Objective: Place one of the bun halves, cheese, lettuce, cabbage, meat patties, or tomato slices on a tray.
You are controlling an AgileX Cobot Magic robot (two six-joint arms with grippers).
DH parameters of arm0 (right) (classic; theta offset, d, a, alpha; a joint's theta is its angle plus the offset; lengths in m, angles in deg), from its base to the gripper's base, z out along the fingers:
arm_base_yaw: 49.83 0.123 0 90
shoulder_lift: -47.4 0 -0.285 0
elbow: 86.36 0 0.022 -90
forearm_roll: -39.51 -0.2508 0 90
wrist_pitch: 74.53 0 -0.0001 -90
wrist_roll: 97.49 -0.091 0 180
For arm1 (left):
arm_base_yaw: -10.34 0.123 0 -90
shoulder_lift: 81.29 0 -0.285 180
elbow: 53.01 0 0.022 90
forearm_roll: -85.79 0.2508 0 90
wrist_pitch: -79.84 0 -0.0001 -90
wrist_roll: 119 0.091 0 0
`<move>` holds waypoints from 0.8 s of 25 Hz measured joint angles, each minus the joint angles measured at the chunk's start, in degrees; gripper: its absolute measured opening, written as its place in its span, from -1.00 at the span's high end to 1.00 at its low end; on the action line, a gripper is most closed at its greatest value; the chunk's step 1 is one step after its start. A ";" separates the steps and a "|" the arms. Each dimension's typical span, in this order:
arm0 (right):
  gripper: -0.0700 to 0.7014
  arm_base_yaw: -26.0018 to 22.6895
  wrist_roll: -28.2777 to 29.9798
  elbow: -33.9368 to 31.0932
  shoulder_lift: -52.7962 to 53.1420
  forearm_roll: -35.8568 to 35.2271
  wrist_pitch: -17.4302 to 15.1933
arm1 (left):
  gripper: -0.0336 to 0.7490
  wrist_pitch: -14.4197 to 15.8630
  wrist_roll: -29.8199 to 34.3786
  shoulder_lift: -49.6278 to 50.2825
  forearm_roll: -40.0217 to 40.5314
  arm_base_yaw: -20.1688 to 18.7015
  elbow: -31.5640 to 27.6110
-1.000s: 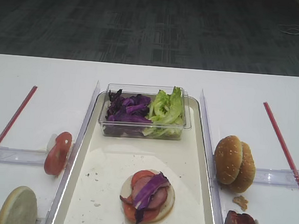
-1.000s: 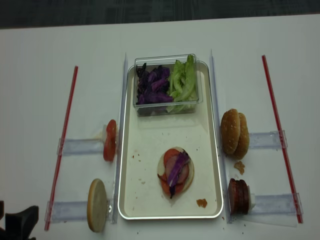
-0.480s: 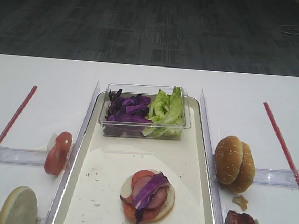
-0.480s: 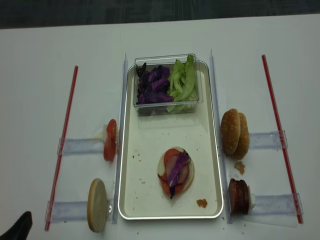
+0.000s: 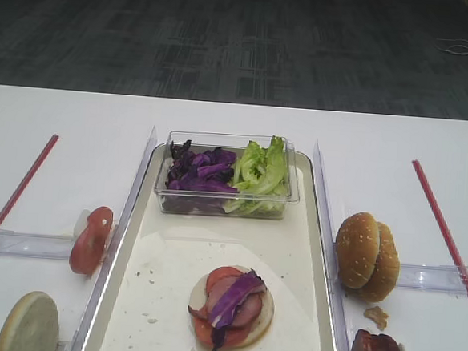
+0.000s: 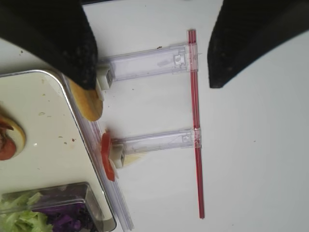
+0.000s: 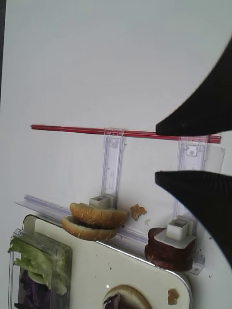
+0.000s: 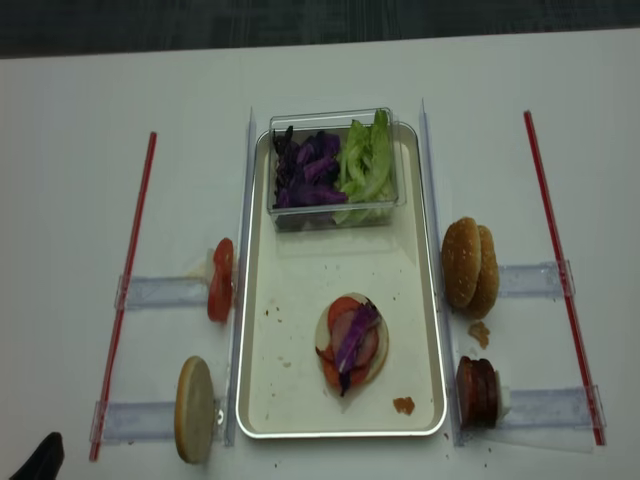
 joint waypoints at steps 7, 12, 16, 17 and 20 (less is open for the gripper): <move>0.26 0.00 0.00 0.00 0.00 0.00 0.00 | -0.24 0.00 0.00 0.00 0.00 0.00 0.00; 0.26 0.00 0.00 0.00 0.00 0.00 0.00 | -0.24 0.00 0.00 0.00 0.00 0.00 0.00; 0.26 0.00 0.00 0.00 0.00 0.00 0.00 | -0.24 0.00 0.00 0.00 0.00 0.00 0.00; 0.26 0.00 0.00 0.00 0.00 0.00 0.00 | -0.24 0.00 0.00 0.00 0.00 0.00 0.00; 0.26 0.00 0.00 0.00 0.00 0.00 0.00 | -0.24 0.00 0.00 0.00 0.00 0.00 0.00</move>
